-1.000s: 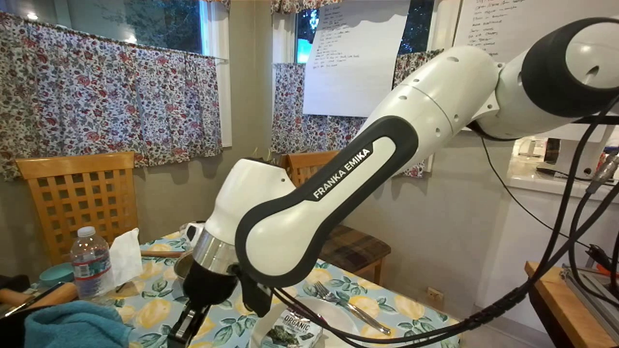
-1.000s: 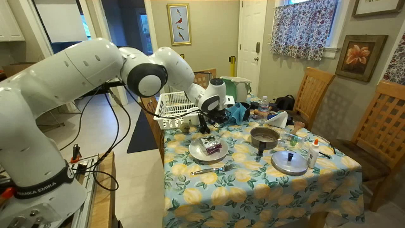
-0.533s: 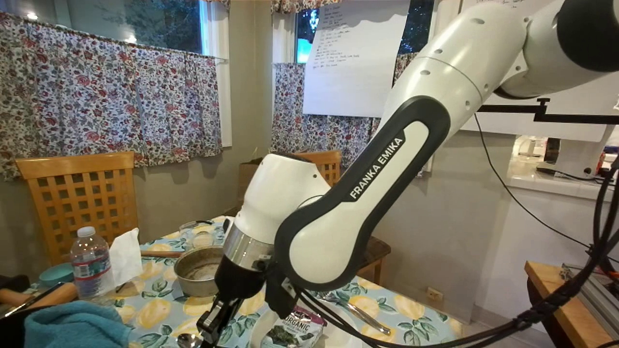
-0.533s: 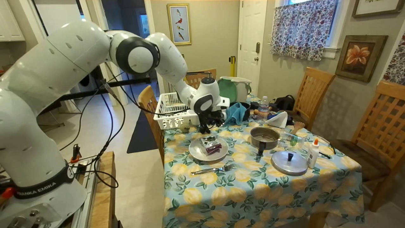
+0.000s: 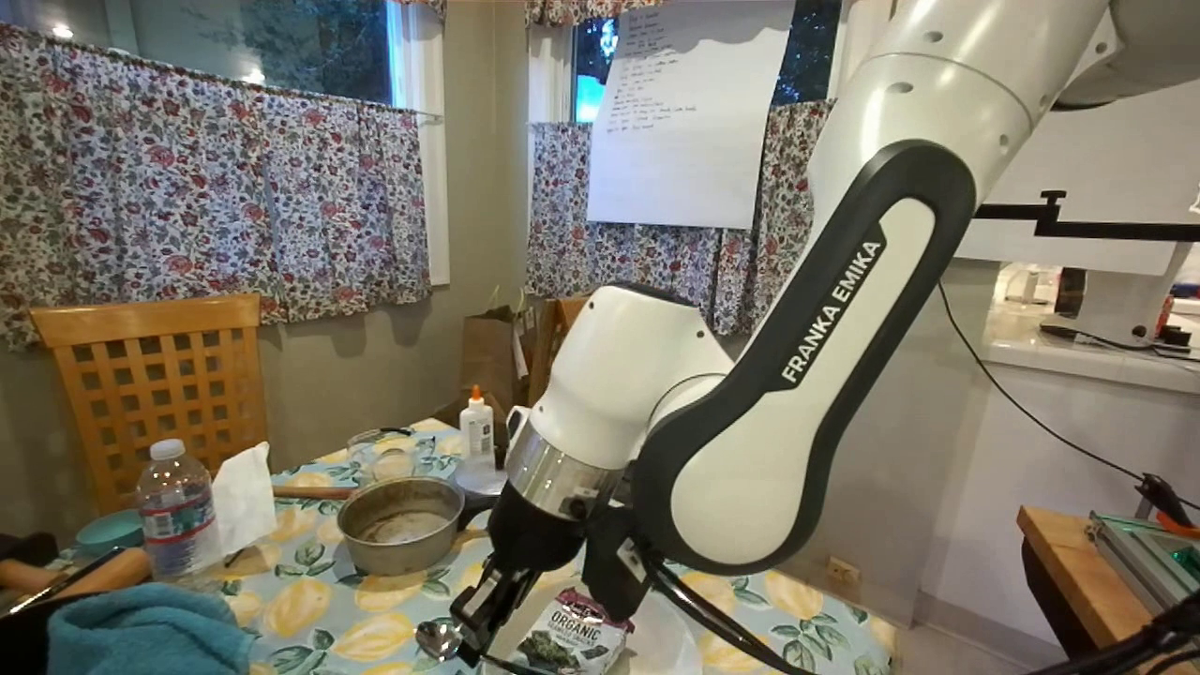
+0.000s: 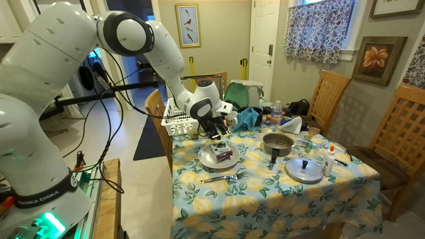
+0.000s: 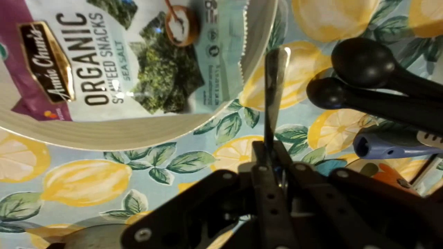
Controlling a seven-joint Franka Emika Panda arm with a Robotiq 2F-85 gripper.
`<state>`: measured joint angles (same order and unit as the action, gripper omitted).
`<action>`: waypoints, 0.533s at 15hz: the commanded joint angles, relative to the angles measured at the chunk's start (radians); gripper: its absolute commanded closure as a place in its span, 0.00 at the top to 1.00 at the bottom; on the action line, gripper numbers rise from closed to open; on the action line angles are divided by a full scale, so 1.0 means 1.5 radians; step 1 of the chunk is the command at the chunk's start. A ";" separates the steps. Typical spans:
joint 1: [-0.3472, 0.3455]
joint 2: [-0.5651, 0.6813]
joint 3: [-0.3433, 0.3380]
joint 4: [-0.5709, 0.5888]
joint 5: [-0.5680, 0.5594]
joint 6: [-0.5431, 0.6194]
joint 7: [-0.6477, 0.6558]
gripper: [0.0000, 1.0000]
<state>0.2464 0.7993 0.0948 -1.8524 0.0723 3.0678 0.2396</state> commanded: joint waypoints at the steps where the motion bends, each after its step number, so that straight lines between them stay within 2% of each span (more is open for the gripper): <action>1: -0.001 -0.075 -0.008 -0.107 0.020 0.027 -0.004 0.02; 8: -0.061 -0.128 0.017 -0.183 0.013 0.026 -0.046 0.02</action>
<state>0.1916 0.6688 0.0990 -2.0507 0.0776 3.1009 0.2044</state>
